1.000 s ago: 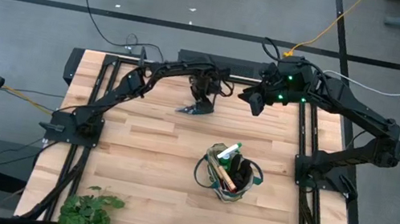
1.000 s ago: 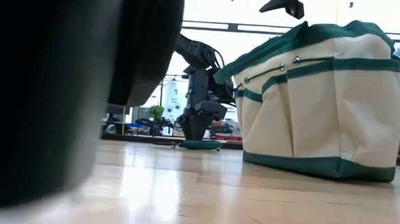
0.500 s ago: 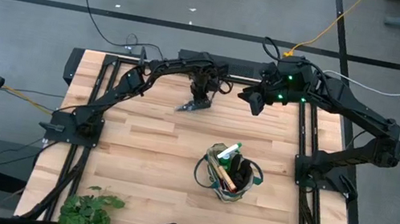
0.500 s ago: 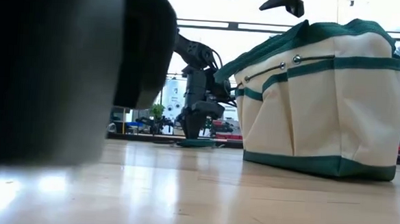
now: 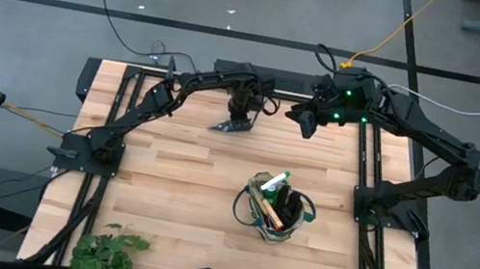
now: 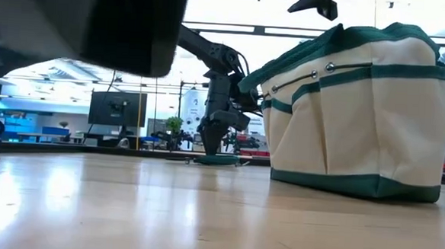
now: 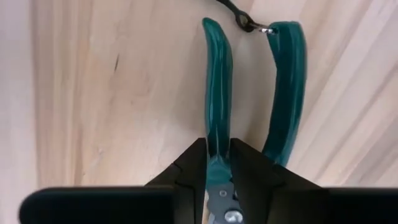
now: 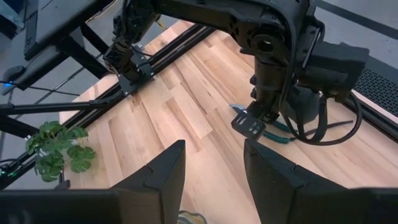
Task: Pick & Place Garden tools in Gardening bag
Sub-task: Put the green shear scissors into the green gardening bag
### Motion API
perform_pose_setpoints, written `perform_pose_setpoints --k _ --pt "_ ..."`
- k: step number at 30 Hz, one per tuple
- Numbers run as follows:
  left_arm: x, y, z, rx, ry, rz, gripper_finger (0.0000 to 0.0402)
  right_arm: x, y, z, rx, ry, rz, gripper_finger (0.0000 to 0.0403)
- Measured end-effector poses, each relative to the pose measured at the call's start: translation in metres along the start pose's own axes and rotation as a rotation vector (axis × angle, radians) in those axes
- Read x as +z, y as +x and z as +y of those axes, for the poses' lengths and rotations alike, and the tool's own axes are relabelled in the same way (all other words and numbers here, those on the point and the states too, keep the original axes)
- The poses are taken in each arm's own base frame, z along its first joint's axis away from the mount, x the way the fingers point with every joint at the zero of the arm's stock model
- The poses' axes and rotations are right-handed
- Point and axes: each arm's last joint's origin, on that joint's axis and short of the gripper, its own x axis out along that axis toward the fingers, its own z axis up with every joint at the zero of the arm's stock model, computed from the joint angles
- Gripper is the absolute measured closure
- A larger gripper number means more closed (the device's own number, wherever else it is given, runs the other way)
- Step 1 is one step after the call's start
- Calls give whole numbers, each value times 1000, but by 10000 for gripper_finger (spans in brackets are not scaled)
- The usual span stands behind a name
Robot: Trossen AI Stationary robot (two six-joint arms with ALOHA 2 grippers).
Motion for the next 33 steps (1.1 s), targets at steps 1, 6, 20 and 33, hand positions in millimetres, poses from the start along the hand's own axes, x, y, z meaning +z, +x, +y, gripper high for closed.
perform_pose_setpoints --k 1,6,20,33 --pt "0 -1 0 1 0 2 327 0 0 0 0 0 -1 238" --pt "-4 -9 3 -2 -30 17 372 1 0 1 5 -6 -12 238" --pt "-5 -11 -6 -47 -53 28 298 2 0 1 10 -21 -17 238" --pt "2 2 -2 -94 -73 -13 190 2 0 1 16 -12 -13 238"
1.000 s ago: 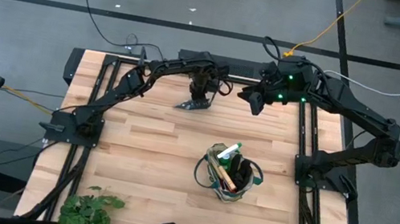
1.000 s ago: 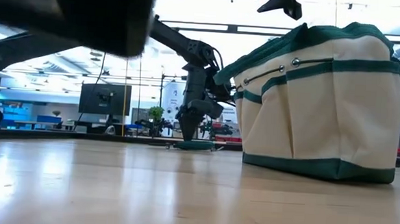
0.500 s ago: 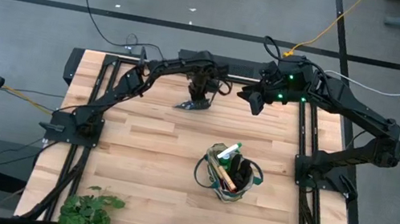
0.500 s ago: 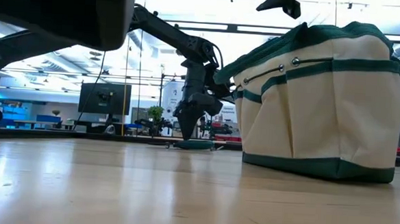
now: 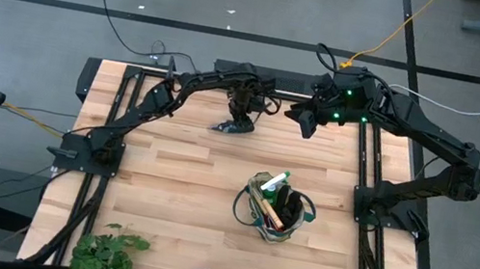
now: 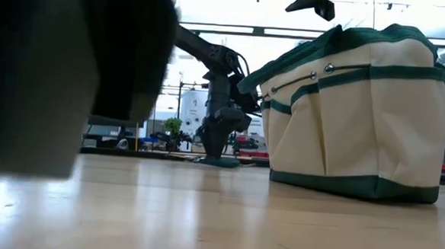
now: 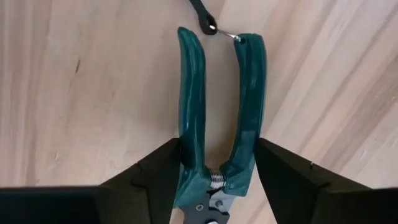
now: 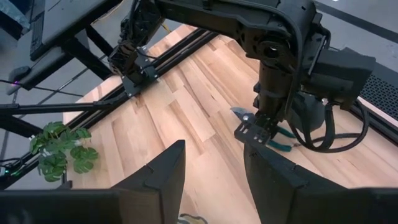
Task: Pick & Place Garden tools in Gardening bag
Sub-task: Put the green shear scissors into the green gardening bag
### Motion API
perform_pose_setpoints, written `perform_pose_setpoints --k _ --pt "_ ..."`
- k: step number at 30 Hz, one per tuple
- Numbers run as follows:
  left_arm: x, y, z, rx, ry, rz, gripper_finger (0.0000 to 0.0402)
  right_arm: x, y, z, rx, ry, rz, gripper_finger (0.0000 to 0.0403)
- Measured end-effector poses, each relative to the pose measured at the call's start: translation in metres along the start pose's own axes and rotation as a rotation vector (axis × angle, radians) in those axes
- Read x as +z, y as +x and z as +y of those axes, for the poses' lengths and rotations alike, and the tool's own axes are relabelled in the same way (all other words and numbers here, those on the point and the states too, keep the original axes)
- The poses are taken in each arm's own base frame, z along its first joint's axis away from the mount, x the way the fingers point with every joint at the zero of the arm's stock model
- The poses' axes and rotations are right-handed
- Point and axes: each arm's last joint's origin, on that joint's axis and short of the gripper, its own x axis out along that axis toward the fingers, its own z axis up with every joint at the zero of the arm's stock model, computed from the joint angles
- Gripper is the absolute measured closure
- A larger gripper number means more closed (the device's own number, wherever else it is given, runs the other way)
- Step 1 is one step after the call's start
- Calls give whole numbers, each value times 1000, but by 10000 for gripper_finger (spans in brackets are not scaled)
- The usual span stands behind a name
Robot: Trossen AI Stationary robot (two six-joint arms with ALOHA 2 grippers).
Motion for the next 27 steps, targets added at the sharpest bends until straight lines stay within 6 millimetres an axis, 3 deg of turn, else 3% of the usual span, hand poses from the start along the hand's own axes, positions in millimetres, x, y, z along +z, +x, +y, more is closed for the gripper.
perform_pose_setpoints --k 10,13,16,18,27 --pt "-8 1 22 -37 -101 46 230 0 0 0 1 2 0 238" --pt "-9 5 23 -88 -98 39 277 0 0 0 3 2 -5 238" --pt "-8 5 15 -46 25 54 330 2 0 1 8 -1 -20 238" --pt "-9 6 11 39 72 89 340 2 0 1 9 -1 -23 238" --pt "-17 3 23 -22 -46 130 344 3 0 1 10 -10 -31 238"
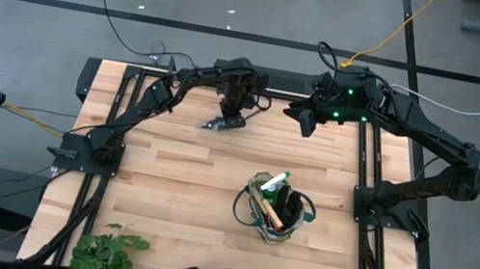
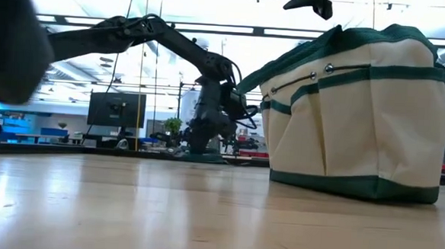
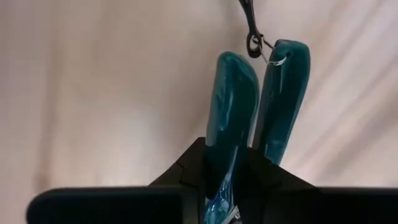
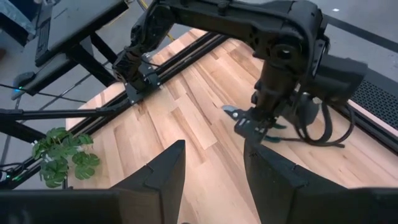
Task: Pick & Place Garden tools in Gardening bag
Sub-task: Put the green shear scissors into the green gardening bag
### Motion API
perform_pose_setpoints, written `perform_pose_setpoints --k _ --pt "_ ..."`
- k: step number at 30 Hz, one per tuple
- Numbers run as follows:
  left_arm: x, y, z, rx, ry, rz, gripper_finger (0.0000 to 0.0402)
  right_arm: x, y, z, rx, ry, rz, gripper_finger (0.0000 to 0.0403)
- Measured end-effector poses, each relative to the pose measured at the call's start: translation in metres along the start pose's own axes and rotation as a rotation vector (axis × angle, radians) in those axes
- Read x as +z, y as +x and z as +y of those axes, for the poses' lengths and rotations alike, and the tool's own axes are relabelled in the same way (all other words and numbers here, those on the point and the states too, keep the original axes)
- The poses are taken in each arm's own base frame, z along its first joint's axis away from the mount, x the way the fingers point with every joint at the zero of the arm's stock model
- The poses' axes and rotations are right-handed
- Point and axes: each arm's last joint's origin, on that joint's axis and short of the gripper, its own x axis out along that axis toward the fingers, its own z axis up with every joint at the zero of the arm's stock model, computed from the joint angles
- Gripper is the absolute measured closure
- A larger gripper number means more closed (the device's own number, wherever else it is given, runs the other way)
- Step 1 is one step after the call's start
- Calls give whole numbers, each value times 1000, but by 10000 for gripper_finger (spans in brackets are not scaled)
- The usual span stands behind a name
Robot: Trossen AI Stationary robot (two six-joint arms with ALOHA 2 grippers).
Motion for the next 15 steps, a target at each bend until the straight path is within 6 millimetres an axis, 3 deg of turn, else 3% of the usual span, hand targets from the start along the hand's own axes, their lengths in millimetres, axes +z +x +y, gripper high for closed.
perform_pose_setpoints --k 8,15 --pt "-8 -16 -7 -8 -11 5 344 0 0 0 0 -2 -1 238" --pt "-22 -57 -24 -21 -27 -84 345 0 0 0 1 -3 0 238"
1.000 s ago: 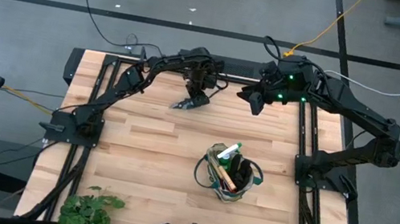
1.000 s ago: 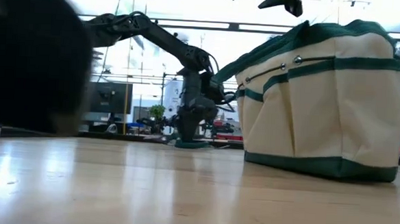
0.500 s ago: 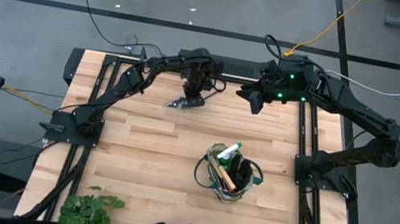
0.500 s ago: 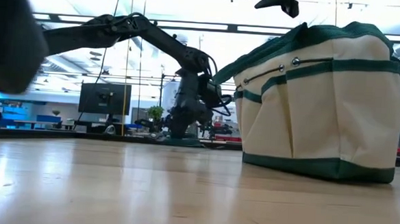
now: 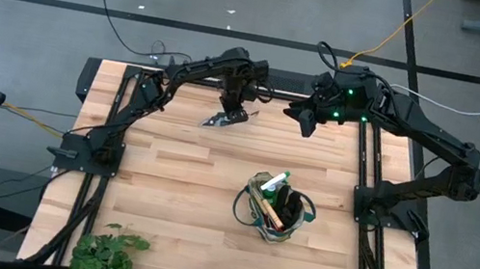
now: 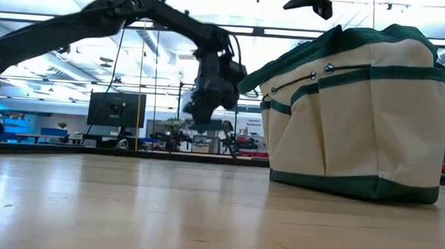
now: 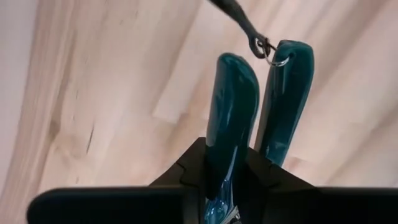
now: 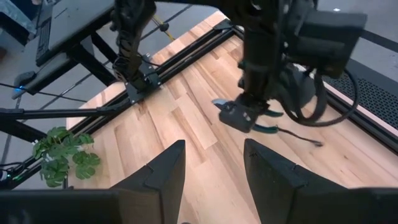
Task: Pick & Place Garden tools in Gardening bag
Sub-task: Put the green shear scissors into the green gardening bag
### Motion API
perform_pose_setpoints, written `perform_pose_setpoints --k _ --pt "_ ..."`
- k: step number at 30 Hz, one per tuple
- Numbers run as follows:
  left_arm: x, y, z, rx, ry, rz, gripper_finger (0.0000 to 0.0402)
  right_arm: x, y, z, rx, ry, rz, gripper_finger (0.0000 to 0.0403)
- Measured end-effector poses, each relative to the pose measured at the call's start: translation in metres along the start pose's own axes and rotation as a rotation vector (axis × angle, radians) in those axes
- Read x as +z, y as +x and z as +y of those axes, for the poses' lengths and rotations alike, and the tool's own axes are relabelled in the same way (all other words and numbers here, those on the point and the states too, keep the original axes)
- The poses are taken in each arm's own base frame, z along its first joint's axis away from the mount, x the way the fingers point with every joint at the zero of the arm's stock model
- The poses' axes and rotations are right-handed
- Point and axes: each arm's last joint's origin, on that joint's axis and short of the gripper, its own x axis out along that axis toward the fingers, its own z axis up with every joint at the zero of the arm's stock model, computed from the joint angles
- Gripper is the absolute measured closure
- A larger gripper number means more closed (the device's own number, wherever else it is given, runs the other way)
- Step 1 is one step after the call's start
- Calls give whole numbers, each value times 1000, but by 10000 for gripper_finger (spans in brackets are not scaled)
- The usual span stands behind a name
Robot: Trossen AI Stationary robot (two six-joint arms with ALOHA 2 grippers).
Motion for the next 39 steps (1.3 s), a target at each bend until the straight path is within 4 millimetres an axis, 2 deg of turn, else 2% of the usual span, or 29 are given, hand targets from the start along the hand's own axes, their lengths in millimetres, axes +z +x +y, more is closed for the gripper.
perform_pose_setpoints --k 4,10,17,24,30,39 --pt "-9 -20 -19 7 26 -21 345 0 0 0 2 0 1 238" --pt "-24 -52 -59 -6 86 -103 345 0 0 0 2 0 1 238" --pt "-43 -75 -104 -25 135 -163 345 0 0 0 2 -11 1 238" --pt "-54 -84 -149 -28 204 -229 346 0 0 0 0 -35 0 238" --pt "-54 -85 -186 -58 289 -352 346 2 -1 -5 -14 -57 -7 238" --pt "-50 -85 -218 -122 363 -478 346 3 -4 -5 24 -62 -2 238"
